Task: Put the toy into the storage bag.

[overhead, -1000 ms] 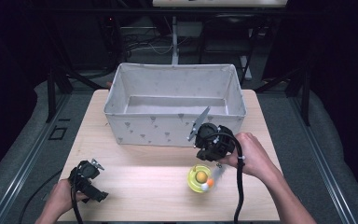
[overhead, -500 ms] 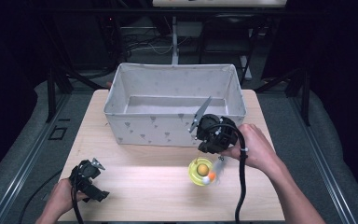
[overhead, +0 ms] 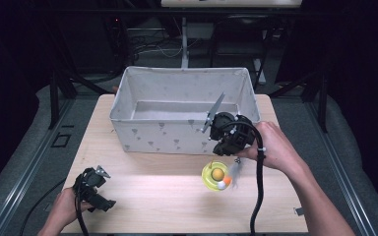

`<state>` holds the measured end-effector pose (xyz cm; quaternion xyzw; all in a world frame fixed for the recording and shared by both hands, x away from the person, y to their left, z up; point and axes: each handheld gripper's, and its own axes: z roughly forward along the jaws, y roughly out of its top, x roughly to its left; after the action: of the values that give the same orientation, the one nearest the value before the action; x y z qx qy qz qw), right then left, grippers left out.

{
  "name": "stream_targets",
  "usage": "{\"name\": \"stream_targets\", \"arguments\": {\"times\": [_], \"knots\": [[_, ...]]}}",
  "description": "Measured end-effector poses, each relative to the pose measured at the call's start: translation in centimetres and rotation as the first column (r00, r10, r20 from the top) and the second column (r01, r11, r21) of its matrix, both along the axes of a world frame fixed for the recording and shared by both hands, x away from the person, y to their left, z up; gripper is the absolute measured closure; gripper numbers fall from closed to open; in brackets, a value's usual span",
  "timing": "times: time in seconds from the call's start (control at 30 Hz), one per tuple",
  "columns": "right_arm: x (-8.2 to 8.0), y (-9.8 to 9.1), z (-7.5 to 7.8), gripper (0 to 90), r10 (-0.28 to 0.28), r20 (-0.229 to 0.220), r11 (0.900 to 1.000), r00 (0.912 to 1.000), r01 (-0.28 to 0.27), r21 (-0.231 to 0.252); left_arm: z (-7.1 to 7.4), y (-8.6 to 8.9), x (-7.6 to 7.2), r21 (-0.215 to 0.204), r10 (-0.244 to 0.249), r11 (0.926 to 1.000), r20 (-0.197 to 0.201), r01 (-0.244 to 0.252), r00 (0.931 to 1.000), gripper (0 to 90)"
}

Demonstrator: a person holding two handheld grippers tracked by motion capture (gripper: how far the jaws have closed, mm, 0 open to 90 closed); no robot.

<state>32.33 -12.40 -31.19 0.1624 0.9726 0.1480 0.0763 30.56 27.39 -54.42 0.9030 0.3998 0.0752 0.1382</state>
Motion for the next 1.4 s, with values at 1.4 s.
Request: {"name": "stream_targets", "arguments": {"times": [1.4], "knots": [[1.3,-0.5,4.6,88.6,-0.041,-0.008,0.9992,0.9991,0.041,-0.002,-0.1,-0.1,0.0,-0.002,-0.009,1.0,-0.008,0.009,0.9999,0.1]]}}
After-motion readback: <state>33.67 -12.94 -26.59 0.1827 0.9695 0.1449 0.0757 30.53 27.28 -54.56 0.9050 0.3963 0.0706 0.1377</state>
